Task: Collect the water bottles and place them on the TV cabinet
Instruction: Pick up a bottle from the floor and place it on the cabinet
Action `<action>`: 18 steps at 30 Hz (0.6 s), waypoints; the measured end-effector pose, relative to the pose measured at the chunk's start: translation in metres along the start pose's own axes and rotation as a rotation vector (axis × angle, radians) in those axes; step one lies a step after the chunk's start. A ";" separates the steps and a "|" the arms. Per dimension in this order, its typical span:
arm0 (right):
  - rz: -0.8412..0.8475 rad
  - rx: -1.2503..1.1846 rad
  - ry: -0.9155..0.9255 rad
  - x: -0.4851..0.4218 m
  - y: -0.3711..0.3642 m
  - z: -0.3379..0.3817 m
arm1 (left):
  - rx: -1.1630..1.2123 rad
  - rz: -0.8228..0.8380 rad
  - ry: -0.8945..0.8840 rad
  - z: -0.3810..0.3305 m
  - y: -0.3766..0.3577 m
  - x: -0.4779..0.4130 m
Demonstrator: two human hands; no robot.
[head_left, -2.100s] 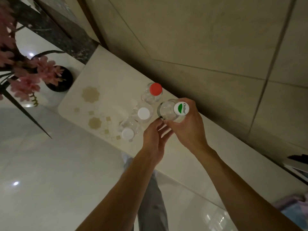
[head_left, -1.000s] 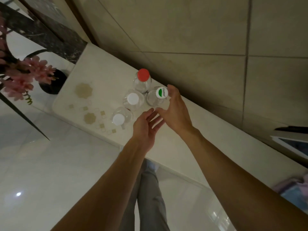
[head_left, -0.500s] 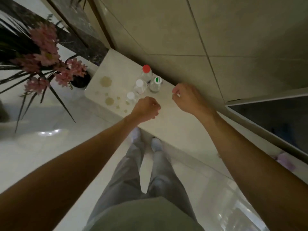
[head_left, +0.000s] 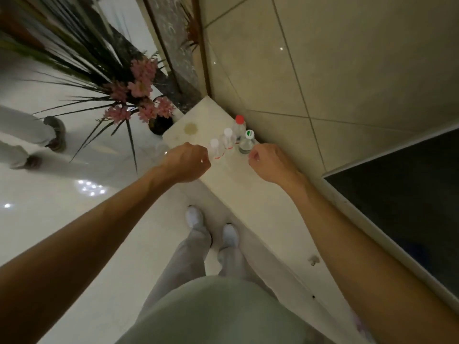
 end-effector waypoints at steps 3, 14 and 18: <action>0.017 0.026 0.088 0.009 0.002 0.040 | 0.075 -0.063 0.026 0.008 0.008 0.049; 0.214 0.176 0.584 0.084 -0.072 0.270 | 0.296 -0.318 0.493 0.165 -0.016 0.276; 0.261 0.245 0.793 0.157 -0.126 0.351 | 0.427 -0.382 0.638 0.215 -0.070 0.385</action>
Point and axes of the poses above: each hand's wrist, its own x-axis away from the middle knuckle, its own y-axis out of the back of the hand, z = x × y, the point moved 8 cm from there along -x, towards the middle knuckle, and after that the axes turned 5 degrees about x, right-handed, at the moved point
